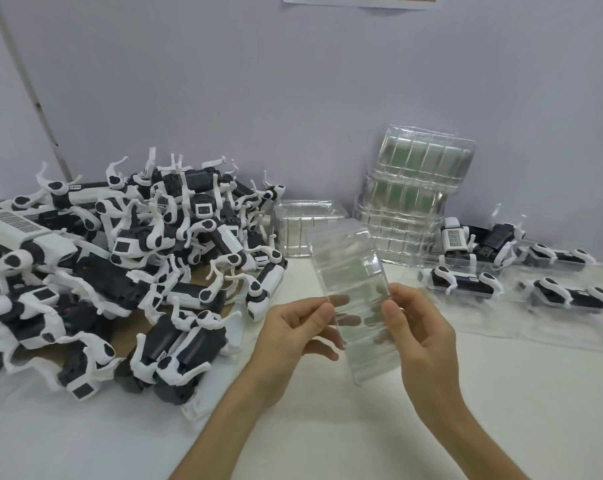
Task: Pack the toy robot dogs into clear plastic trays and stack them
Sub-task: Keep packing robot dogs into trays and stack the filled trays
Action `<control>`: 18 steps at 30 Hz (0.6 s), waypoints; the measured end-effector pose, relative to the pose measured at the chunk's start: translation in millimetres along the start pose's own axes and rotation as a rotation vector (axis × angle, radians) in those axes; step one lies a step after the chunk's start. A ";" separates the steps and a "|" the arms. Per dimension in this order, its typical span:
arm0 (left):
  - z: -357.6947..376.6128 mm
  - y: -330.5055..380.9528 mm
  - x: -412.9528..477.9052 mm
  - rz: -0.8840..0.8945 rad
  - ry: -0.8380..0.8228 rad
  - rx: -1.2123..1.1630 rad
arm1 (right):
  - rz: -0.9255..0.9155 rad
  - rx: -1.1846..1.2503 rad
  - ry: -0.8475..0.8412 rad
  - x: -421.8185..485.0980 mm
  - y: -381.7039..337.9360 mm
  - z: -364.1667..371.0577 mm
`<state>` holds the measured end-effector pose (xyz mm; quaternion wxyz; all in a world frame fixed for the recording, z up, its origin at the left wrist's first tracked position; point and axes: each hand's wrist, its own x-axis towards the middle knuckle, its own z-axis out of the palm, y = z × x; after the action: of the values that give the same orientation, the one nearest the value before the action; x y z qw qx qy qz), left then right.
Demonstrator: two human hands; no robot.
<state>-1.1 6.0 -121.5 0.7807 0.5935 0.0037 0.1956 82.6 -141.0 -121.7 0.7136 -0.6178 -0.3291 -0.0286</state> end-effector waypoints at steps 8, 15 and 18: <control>1.9 -3.2 -0.2 -0.002 -0.062 -0.071 | -0.024 0.038 -0.029 1.3 -6.7 -6.3; 5.1 -2.1 -1.8 -0.002 -0.063 -0.087 | -0.069 -0.047 -0.144 0.1 -7.2 -6.8; 5.7 -2.5 -1.7 -0.019 -0.033 -0.088 | -0.065 -0.077 -0.168 -1.5 -5.9 -6.3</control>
<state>-0.6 -0.4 -122.5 0.8080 0.5615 -0.0120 0.1781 81.6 -148.6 -117.5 0.6579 -0.6338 -0.4065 -0.0125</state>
